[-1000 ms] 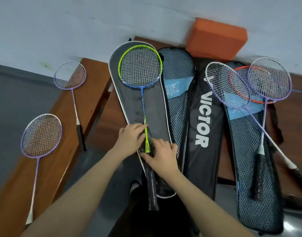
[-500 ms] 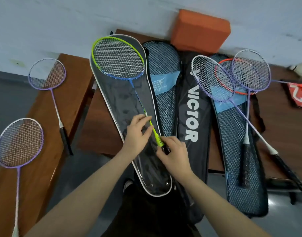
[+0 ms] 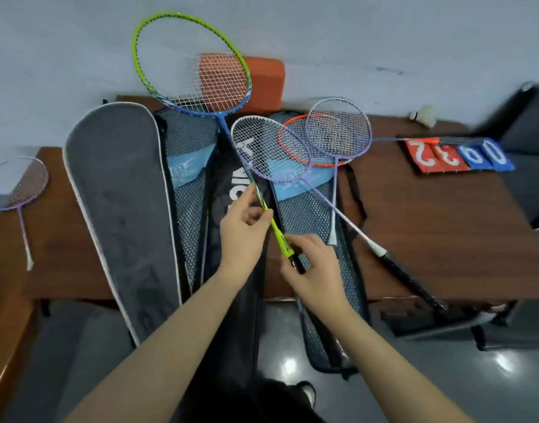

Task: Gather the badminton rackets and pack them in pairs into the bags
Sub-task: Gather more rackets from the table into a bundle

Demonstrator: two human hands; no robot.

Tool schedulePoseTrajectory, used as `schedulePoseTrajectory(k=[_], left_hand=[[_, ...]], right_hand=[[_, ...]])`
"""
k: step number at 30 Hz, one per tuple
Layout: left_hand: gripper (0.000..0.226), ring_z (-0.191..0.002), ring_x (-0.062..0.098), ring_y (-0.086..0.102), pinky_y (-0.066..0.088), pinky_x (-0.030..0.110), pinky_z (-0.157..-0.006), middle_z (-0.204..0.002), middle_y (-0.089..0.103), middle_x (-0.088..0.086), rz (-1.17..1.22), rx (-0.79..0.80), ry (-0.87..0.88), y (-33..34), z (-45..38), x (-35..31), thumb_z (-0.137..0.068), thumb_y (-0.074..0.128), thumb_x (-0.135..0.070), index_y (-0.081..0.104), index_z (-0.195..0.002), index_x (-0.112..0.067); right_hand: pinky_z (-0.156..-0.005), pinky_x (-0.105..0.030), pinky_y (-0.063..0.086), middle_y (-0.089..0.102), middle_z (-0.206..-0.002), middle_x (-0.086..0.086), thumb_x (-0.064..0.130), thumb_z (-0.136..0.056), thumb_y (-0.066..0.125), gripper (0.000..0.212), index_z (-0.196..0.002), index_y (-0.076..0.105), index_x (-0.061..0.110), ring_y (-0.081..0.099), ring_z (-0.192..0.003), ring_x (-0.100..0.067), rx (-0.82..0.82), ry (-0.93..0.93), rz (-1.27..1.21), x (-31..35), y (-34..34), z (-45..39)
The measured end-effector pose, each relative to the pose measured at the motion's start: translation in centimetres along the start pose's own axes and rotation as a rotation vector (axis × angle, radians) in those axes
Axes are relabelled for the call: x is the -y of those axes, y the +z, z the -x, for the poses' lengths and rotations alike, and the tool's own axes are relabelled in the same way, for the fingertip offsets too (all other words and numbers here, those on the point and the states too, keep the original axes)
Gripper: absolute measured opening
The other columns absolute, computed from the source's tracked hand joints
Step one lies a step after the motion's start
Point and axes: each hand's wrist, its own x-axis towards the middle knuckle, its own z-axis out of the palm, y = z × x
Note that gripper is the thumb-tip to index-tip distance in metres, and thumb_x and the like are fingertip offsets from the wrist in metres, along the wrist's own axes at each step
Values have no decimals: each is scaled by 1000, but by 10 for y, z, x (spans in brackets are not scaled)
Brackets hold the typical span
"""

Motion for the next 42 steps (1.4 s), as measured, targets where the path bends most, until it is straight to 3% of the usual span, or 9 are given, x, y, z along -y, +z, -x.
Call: schedulePoseTrajectory(k=[8, 12, 18, 22, 24, 26, 33, 37, 42], left_hand=[[57, -74, 4, 55, 48, 15, -67, -96, 56, -12, -24, 80, 6, 142, 43, -4, -84, 61, 0, 41, -136, -13], [53, -70, 3, 55, 47, 11, -69, -88, 54, -7, -124, 159, 17, 190, 30, 0, -84, 63, -4, 44, -133, -8], [51, -61, 3, 48, 39, 7, -53, -86, 51, 3, -280, 200, -4, 234, -3, 38, -87, 57, -4, 42, -136, -11], [46, -67, 9, 50, 46, 20, -68, -88, 49, 8, -444, 168, -33, 234, -25, 73, -86, 57, -6, 48, -131, -8], [45, -78, 24, 55, 49, 38, -79, -91, 53, 14, -608, 180, -41, 229, -30, 86, -84, 58, -6, 48, -127, -4], [50, -92, 35, 53, 45, 46, -83, -98, 55, 18, -852, 214, -23, 223, -26, 94, -81, 63, -11, 48, -128, -4], [47, -123, 38, 38, 33, 50, -99, -134, 42, 20, -1069, 146, 155, 244, -25, 95, -85, 61, -24, 51, -127, -5], [45, -118, 39, 46, 36, 51, -96, -130, 50, 19, -1125, 138, 273, 284, -67, 93, -84, 61, -26, 55, -125, -8], [46, -114, 41, 52, 40, 54, -91, -127, 55, 17, -1212, 95, 297, 347, -131, 95, -83, 49, -40, 61, -120, -15]], right_hand=[[-70, -42, 50, 63, -93, 3, 38, -81, 51, 39, -114, 59, 19, 59, -84, -15, 12, -19, 28, -90, -115, 25], [-57, -31, 43, 58, -84, 4, 37, -82, 49, 40, -115, 61, 18, 52, -72, -12, -52, 20, 103, -124, -138, 22], [-60, -32, 41, 60, -92, 6, 40, -83, 50, 39, -115, 61, 22, 58, -75, -16, 20, 87, 151, -166, -141, 0], [-69, -31, 39, 60, -97, 7, 38, -82, 52, 32, -106, 64, 22, 61, -79, -13, 55, 109, 154, -192, -145, -23], [-74, -38, 47, 59, -98, 4, 33, -83, 53, 28, -106, 65, 20, 62, -82, -18, 24, 185, 138, -209, -146, -37], [-78, -45, 50, 59, -101, 1, 33, -85, 52, 32, -110, 64, 18, 62, -87, -22, 40, 245, 142, -222, -144, -51], [-81, -46, 49, 60, -102, -4, 34, -85, 48, 35, -110, 64, 16, 62, -88, -27, 89, 234, 203, -264, -161, -108], [-88, -45, 45, 60, -108, -4, 31, -88, 51, 32, -114, 62, 17, 60, -97, -27, 78, 226, 266, -312, -184, -177], [-100, -42, 28, 47, -137, -5, 29, -92, 50, 43, -133, 46, 20, 41, -126, -25, 174, 149, 416, -366, -197, -272]])
